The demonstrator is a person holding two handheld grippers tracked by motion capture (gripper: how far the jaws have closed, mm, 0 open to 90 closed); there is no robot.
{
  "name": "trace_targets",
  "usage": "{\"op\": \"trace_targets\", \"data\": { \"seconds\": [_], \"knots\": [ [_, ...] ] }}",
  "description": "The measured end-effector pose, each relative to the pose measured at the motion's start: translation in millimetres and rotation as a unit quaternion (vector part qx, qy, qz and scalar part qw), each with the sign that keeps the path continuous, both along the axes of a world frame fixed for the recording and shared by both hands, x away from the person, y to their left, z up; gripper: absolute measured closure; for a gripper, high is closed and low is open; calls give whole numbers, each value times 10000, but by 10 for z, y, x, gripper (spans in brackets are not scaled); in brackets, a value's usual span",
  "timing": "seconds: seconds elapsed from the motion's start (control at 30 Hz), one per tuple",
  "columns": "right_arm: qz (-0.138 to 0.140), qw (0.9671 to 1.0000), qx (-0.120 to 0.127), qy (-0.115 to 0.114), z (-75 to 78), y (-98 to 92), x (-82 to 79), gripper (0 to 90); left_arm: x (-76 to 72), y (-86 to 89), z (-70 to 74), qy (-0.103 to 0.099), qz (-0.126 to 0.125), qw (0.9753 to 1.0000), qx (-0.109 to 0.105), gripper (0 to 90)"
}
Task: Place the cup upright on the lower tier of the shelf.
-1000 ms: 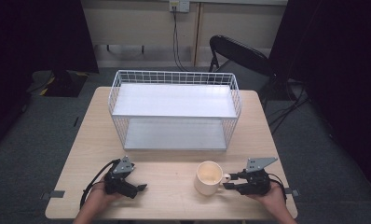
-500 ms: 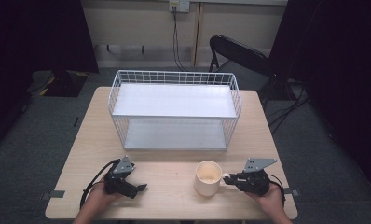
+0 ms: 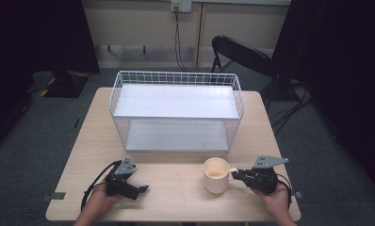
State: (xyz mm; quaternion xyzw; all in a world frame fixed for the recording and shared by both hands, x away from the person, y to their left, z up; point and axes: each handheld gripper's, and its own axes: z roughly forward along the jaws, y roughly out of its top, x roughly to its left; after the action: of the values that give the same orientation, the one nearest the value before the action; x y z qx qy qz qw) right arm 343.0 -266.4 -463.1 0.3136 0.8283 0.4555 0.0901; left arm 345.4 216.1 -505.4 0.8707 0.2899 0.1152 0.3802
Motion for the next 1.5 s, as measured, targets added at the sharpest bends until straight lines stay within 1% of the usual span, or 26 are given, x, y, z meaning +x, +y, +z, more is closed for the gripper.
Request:
{"op": "trace_targets", "data": {
  "seconds": [0.03,0.07,0.13,0.2,0.27,0.3,0.33,0.37,0.4,0.43,0.47,0.5,0.67,0.7,0.87,0.9,1.07,1.17,1.2,1.23,1.27,1.3,1.33,1.37,1.47,1.5],
  "knots": [
    [-106,9999,29,21,10,-22,10,816,1,1,1,-9,-6,10000,7,40],
    [-106,9999,29,21,10,-22,10,816,1,1,1,-9,-6,10000,7,40],
    [-232,9997,117,43,19,-49,21,820,1,1,1,-10,-6,10000,9,40],
    [-260,9995,149,55,18,-58,26,821,1,1,1,-11,-7,10000,9,40],
    [-222,9996,180,47,12,-62,28,821,0,0,0,0,0,10000,-2,40],
    [-197,9997,138,-21,12,-50,13,820,1,1,1,-9,-5,10000,7,40],
    [-115,9998,174,-9,11,-44,11,818,1,1,1,-10,-6,10000,9,40],
    [-115,9998,174,-9,11,-44,11,818,1,1,1,-10,-6,10000,9,40],
    [-57,9999,129,-45,6,-34,-2,817,1,1,1,-10,-7,10000,10,40],
    [89,9999,114,-87,-14,-25,-23,814,1,1,1,-10,-8,10000,9,40],
    [89,9999,114,-87,-14,-25,-23,814,1,1,1,-9,-6,10000,9,40],
    [104,9999,58,-81,-33,-27,-41,810,1,1,1,-10,-6,10000,8,40],
    [157,9998,55,-51,-65,-43,-52,802,1,1,1,-10,-8,10000,10,40],
    [183,9998,-7,-72,-75,-44,-54,800,1,1,1,-11,-7,10000,10,40],
    [281,9996,-82,-41,-102,-58,-67,793,0,0,0,0,1,10000,-2,40],
    [333,9994,-128,-36,-107,-61,-75,784,1,1,1,-8,-5,10000,8,40],
    [468,9988,-122,-54,-118,-76,-86,775,1,1,1,-9,-8,10000,9,40],
    [515,9986,-66,-46,-109,-76,-97,723,0,0,0,0,0,10000,0,40],
    [515,9986,-66,-46,-109,-76,-97,723,0,0,0,0,0,10000,0,40],
    [503,9987,18,-55,-88,-81,-97,668,1,1,1,-10,-7,10000,11,40],
    [503,9987,18,-55,-88,-81,-97,668,1,1,1,-10,-7,10000,11,40],
    [472,9989,13,-69,-55,-86,-96,597,1,1,1,-10,-5,10000,9,40],
    [485,9988,31,-41,-42,-92,-92,572,1,1,1,-9,-7,10000,10,40],
    [456,9990,34,4,-25,-95,-91,555,1,1,1,-11,-7,10000,10,40],
    [485,9988,47,10,13,-107,-96,538,1,1,1,-11,-8,10000,11,40],
    [481,9988,18,-24,39,-110,-100,524,1,1,1,-10,-5,10000,9,40]
  ]
}}
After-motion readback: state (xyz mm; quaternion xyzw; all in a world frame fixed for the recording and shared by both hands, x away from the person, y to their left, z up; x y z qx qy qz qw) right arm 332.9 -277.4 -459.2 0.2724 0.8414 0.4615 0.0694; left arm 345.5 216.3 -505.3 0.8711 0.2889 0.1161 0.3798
